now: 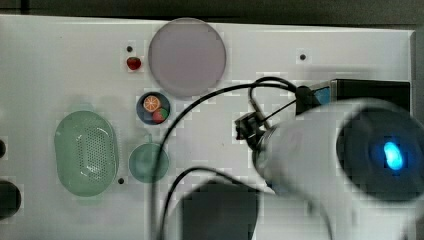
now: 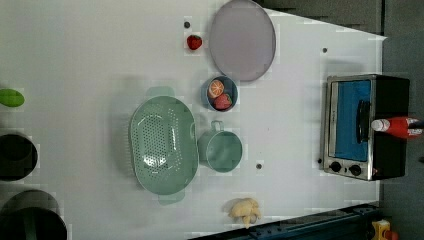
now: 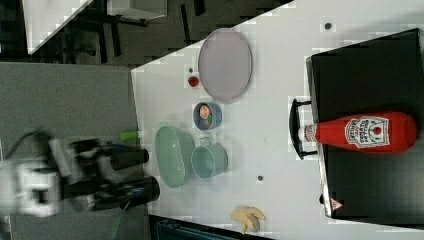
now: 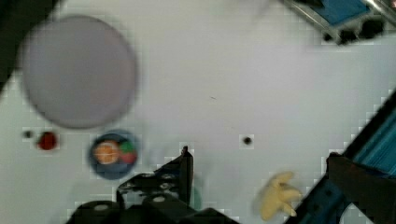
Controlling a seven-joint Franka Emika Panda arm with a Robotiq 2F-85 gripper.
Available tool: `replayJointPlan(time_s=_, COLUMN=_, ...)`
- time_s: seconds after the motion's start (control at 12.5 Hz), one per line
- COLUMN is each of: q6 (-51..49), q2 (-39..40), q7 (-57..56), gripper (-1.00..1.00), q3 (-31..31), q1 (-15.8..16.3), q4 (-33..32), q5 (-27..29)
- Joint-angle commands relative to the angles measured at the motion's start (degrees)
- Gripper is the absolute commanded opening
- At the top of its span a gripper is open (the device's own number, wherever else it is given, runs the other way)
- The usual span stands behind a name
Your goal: Pick Ketchup from oven and place it on table.
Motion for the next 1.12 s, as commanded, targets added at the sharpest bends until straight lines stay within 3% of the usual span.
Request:
replayJointPlan(time_s=0.08, q6=7.3, q2=2.3, q7=-1.3, gripper=1.0, q3=-9.4, q1=-2.2, q4=1.4, q5=-0.1)
replayJointPlan(time_s=0.8, q6=30.5, q2=20.3, q7=-1.3, gripper=1.0, q3=-25.1, q1=-4.0, q4=2.1, q5=0.1)
replayJointPlan(time_s=1.12, q6=32.6, q2=26.1, q7=-1.3, gripper=1.0, q3=-26.9, q1=-5.0, q4=2.2, q5=1.7)
